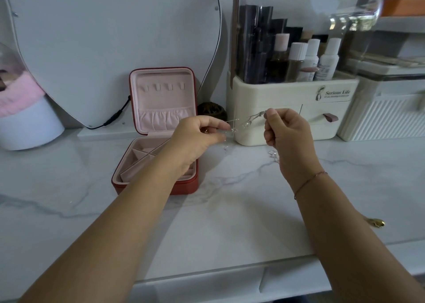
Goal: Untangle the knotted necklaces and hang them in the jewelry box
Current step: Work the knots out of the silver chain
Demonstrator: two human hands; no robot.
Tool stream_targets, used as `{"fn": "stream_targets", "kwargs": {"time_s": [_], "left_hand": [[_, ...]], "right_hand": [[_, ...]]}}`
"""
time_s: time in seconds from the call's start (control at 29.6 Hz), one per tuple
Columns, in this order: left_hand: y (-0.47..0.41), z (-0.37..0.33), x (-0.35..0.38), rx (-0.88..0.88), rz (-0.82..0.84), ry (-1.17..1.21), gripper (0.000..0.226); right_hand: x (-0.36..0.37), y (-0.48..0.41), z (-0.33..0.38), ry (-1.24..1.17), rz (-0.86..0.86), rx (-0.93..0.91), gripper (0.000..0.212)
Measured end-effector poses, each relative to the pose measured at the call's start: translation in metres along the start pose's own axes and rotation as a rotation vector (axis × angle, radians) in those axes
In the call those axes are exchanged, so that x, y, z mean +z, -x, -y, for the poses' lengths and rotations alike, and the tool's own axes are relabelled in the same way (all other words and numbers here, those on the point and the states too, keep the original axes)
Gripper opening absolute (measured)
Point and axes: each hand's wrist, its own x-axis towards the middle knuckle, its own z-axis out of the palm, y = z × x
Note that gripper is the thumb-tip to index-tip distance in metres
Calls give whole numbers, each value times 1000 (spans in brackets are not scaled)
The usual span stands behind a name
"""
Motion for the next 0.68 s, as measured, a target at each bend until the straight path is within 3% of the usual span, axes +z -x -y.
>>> {"fn": "stream_targets", "kwargs": {"time_s": [0.14,0.47,0.68], "left_hand": [[-2,0,0,16,-6,41,15],[2,2,10,46,66,-111,8],[2,-1,11,45,73,159,12]], "right_hand": [[0,0,-2,75,-9,-61,10],[4,9,7,18,234,-173,10],[7,11,7,-2,295,-166,12]]}}
